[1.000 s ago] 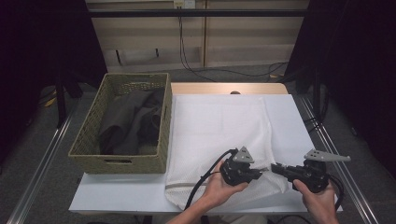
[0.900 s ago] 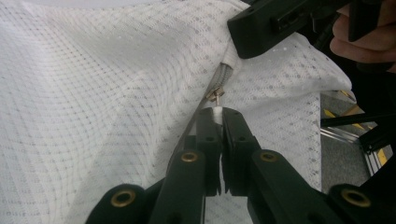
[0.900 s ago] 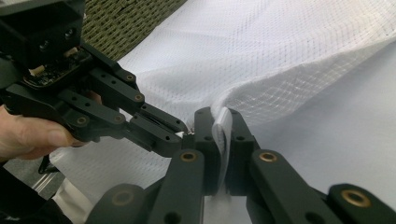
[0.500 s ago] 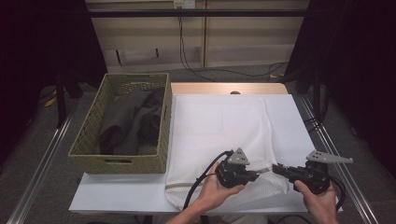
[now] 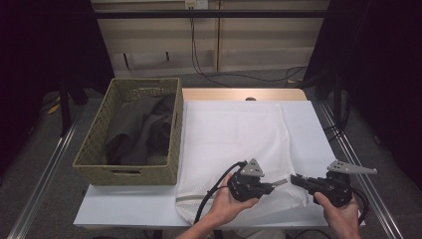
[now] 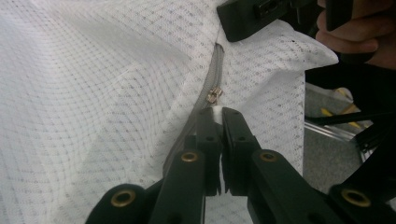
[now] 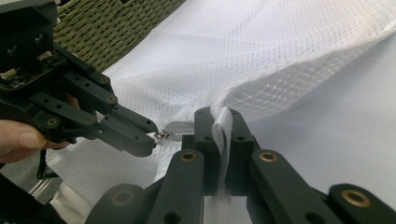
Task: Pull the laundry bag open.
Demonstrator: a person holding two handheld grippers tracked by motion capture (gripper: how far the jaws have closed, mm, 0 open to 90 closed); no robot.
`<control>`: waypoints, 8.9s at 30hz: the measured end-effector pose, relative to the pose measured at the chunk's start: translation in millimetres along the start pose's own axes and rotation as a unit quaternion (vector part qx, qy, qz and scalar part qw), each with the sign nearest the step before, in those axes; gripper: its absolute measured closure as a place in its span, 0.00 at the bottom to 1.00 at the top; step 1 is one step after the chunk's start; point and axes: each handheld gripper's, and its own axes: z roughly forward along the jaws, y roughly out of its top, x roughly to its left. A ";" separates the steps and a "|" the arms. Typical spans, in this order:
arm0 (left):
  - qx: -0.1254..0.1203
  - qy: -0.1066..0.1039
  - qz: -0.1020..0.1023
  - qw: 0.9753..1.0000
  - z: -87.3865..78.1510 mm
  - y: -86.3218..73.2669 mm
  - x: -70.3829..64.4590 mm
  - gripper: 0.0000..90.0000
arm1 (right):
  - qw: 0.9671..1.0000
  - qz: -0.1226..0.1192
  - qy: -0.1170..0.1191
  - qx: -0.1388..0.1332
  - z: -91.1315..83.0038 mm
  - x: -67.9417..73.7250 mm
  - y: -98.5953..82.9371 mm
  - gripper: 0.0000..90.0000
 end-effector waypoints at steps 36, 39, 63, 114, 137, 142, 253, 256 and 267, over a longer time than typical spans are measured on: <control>0.029 0.014 -0.003 0.999 -14.7 -5.2 9.2 0.96 | 1.000 -0.001 -0.010 -0.005 -1.1 -0.5 -1.9 0.96; 0.024 0.017 -0.004 1.000 -16.0 -4.1 9.8 0.96 | 1.000 0.000 -0.011 -0.007 -1.8 -0.6 -2.1 0.96; 0.044 0.033 -0.002 0.998 -29.0 -15.6 19.4 0.96 | 1.000 0.006 -0.015 -0.007 -4.3 -3.7 -3.9 0.96; 0.039 0.043 -0.021 0.998 -56.5 -24.4 33.5 0.96 | 1.000 0.016 -0.018 -0.015 -7.6 -3.7 -5.0 0.96; 0.039 0.062 -0.032 0.997 -77.0 -39.2 39.5 0.96 | 0.999 0.017 -0.023 -0.014 -8.1 -8.9 -5.6 0.96; 0.035 0.063 -0.032 0.997 -76.9 -40.4 38.0 0.96 | 1.000 0.020 -0.022 -0.009 -7.1 -8.1 -5.2 0.97; 0.058 0.124 -0.063 0.989 -180.7 -95.1 44.9 0.96 | 1.000 0.009 -0.023 0.011 -7.4 -1.9 -9.7 0.96; 0.051 0.128 -0.069 0.988 -182.8 -92.5 45.1 0.96 | 1.000 0.007 -0.023 0.010 -7.4 -1.5 -8.9 0.96; 0.066 0.128 -0.065 0.987 -183.7 -95.6 41.5 0.96 | 1.000 0.008 -0.026 0.003 -10.5 -3.0 -6.4 0.96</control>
